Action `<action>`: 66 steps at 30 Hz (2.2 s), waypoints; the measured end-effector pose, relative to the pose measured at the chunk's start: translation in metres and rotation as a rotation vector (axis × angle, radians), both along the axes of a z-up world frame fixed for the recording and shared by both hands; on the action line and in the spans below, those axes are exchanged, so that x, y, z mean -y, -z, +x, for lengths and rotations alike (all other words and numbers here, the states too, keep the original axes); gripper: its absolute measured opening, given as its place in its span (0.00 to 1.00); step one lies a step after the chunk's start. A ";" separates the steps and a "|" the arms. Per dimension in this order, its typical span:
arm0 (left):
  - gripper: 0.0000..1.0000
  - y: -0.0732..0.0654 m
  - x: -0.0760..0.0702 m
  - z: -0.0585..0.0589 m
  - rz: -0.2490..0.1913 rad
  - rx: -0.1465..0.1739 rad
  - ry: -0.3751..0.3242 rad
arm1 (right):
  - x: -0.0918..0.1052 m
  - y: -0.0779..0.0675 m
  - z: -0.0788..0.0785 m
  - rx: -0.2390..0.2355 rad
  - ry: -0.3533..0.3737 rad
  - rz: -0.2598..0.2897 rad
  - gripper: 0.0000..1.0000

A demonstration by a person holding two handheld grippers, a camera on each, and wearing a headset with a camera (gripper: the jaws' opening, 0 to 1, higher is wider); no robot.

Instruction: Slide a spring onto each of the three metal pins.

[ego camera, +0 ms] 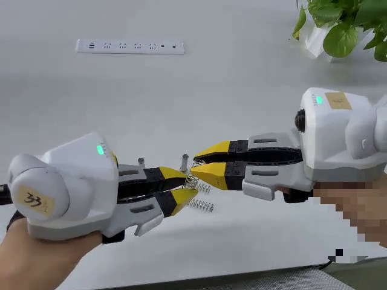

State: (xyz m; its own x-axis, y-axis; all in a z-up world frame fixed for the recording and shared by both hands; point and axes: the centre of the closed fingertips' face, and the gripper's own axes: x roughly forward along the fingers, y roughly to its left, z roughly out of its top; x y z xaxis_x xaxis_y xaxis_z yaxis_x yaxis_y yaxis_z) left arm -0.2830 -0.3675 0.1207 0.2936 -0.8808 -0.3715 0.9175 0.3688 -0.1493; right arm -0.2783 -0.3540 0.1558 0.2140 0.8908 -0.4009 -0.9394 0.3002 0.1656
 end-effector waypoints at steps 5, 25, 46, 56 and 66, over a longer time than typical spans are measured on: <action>0.06 0.001 0.000 -0.002 0.004 0.011 0.009 | -0.002 0.002 -0.003 0.033 -0.059 -0.062 0.06; 0.06 0.002 0.010 -0.009 0.014 0.044 0.063 | 0.005 0.001 -0.019 0.089 -0.425 -0.335 0.14; 0.06 0.003 0.016 -0.011 0.010 0.052 0.096 | 0.015 0.027 -0.022 0.126 -0.764 -0.618 0.08; 0.06 0.002 0.016 -0.010 0.001 0.052 0.099 | 0.016 0.029 -0.022 0.128 -0.774 -0.636 0.07; 0.07 0.002 0.015 -0.010 -0.006 0.056 0.097 | 0.015 0.029 -0.022 0.124 -0.773 -0.654 0.07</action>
State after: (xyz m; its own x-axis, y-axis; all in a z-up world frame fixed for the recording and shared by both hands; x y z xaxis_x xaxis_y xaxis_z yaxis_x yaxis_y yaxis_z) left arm -0.2930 -0.3823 0.1184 0.2270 -0.9081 -0.3518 0.9558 0.2770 -0.0984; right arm -0.3002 -0.3692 0.1268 -0.2540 0.4175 -0.8724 -0.9140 -0.3987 0.0753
